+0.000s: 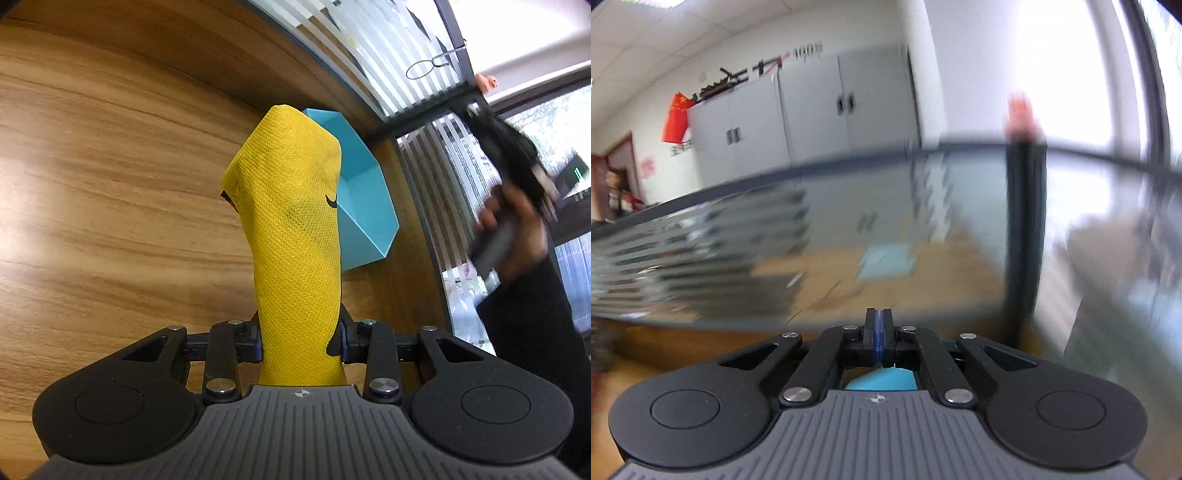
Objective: Fold shopping bag
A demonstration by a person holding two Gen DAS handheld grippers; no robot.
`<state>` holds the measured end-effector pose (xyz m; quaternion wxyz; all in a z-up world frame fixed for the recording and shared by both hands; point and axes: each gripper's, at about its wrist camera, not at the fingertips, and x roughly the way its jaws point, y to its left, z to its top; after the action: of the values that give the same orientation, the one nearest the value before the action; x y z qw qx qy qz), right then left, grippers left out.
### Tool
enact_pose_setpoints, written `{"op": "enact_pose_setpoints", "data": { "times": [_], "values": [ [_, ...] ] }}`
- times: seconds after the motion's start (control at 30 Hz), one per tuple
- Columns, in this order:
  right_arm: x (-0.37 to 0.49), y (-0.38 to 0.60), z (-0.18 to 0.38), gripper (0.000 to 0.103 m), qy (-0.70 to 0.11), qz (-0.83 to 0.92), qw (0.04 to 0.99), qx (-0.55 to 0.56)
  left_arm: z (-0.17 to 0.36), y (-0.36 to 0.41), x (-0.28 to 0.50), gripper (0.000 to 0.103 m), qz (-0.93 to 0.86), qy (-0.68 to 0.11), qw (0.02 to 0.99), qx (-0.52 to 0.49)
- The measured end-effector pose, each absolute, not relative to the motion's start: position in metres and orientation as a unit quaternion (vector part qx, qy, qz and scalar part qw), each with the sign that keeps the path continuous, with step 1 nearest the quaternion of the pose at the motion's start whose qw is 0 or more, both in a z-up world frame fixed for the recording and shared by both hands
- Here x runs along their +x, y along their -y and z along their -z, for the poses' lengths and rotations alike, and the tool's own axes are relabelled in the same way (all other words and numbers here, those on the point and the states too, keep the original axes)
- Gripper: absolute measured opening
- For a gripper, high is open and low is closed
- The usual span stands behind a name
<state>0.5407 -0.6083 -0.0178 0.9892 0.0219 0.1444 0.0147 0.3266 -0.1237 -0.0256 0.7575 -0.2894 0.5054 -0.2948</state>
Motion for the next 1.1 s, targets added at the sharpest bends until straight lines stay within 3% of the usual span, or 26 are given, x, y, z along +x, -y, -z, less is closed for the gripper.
{"op": "enact_pose_setpoints", "data": {
  "times": [0.27,0.83,0.9,0.97,1.0,1.1],
  "values": [
    [0.607,0.628,0.035,0.0,-0.102,0.011,0.995,0.005,0.037,0.12,0.337,0.037,0.262,-0.529,0.748,-0.304],
    [0.631,0.64,0.071,0.002,-0.024,0.009,0.999,0.036,0.04,0.152,0.368,0.037,0.303,-0.554,0.725,-0.276],
    [0.632,0.639,0.075,0.01,-0.019,0.01,0.999,0.027,0.04,0.153,0.37,0.037,0.307,-0.554,0.723,-0.275],
    [0.633,0.635,0.078,0.041,-0.008,0.016,1.0,0.017,0.039,0.152,0.371,0.037,0.31,-0.554,0.722,-0.274],
    [0.632,0.634,0.078,0.046,0.002,0.023,1.0,0.011,0.038,0.151,0.371,0.037,0.31,-0.554,0.722,-0.274],
    [0.633,0.631,0.078,0.046,0.01,0.029,1.0,0.0,0.038,0.149,0.371,0.037,0.309,-0.554,0.722,-0.277]
  ]
}}
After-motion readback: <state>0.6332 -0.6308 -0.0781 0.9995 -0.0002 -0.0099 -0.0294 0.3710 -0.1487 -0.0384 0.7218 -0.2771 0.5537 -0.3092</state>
